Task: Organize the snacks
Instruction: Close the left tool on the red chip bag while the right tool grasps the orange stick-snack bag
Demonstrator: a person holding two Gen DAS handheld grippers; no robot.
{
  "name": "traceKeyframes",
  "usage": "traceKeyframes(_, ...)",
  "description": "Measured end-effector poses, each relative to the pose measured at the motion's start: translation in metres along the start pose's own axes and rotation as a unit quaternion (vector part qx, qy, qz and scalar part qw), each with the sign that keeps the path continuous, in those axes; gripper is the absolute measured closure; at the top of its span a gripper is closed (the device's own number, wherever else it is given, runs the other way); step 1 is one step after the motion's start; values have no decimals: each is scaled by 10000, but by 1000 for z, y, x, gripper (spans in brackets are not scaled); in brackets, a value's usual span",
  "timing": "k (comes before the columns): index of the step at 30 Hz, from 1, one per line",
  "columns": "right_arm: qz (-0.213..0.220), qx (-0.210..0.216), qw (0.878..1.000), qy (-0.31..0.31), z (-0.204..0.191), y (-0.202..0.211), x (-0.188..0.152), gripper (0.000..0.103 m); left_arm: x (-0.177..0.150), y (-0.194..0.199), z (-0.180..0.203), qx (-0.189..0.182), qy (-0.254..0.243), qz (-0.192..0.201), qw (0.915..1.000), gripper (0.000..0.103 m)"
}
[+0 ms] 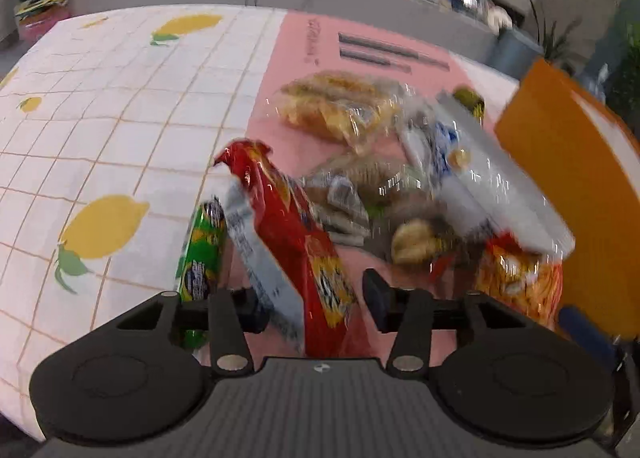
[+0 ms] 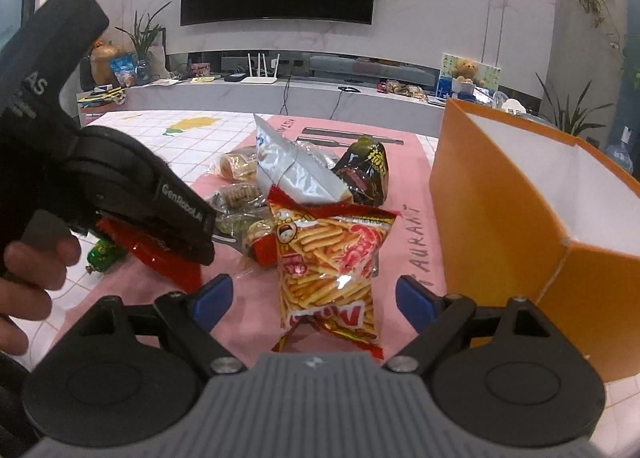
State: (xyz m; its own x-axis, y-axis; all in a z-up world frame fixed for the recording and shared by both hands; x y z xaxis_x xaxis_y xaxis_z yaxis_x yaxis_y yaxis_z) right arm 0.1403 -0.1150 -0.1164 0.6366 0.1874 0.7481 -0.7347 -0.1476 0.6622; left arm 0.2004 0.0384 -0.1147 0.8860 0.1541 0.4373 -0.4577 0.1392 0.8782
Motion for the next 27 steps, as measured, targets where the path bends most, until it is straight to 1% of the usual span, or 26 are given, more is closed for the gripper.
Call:
traceKeyframes(1, -1, -34, 10000, 6, -1, -2, 0, 21, 2, 0, -2, 0, 56, -12, 10000, 47)
traceKeyframes(2, -20, -75, 10000, 32, -3, -4, -1, 26, 2, 1, -3, -24, 97, -47, 9999, 53)
traceKeyframes(3, -62, -88, 9999, 75, -6, -5, -2, 34, 2, 2, -3, -53, 124, -54, 9999, 57)
traceKeyframes(5, -93, -174, 9996, 197, -9, -5, -6, 42, 1, 7, -3, -61, 87, -7, 9999, 63)
traceKeyframes(6, -69, -230, 9994, 261, -10, -5, -6, 51, 1, 10, -2, -43, 25, 11, 10000, 66)
traceKeyframes(7, -53, -276, 9991, 325, -10, -4, -6, 57, 0, 13, 0, -21, -52, 31, 10000, 68)
traceKeyframes(11, -64, -54, 9999, 106, -5, -1, -7, 60, -2, 30, 5, -124, -227, 233, 9994, 72)
traceKeyframes(14, -87, 21, 9999, 52, -4, 2, -5, 61, -3, 42, 7, -223, -234, 299, 9990, 73)
traceKeyframes(18, 2, 123, 9999, -40, -3, 15, -2, 61, -2, 59, 6, -354, -199, 453, 9981, 74)
traceKeyframes(24, 411, 394, 9983, -159, -1, 51, 8, 61, 5, 90, 8, -420, -300, 824, 9953, 75)
traceKeyframes(27, 595, 506, 9966, -279, 5, 68, 13, 61, 7, 99, 10, -503, -308, 920, 9940, 75)
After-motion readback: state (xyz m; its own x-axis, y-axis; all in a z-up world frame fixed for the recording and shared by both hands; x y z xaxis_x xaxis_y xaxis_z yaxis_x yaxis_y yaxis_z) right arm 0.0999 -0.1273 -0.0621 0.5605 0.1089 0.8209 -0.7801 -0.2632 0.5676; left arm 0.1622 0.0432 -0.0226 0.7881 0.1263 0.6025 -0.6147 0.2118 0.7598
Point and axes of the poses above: each gripper's, at about its wrist camera, not at the fingertips, and y roughly against the way its jaws point, z to its right, x to its top, the point moved 6 cm from there along -y, roughly the way its jaws point, and after that the axes turned 8 degrees about -z, right-handed, at the moved point
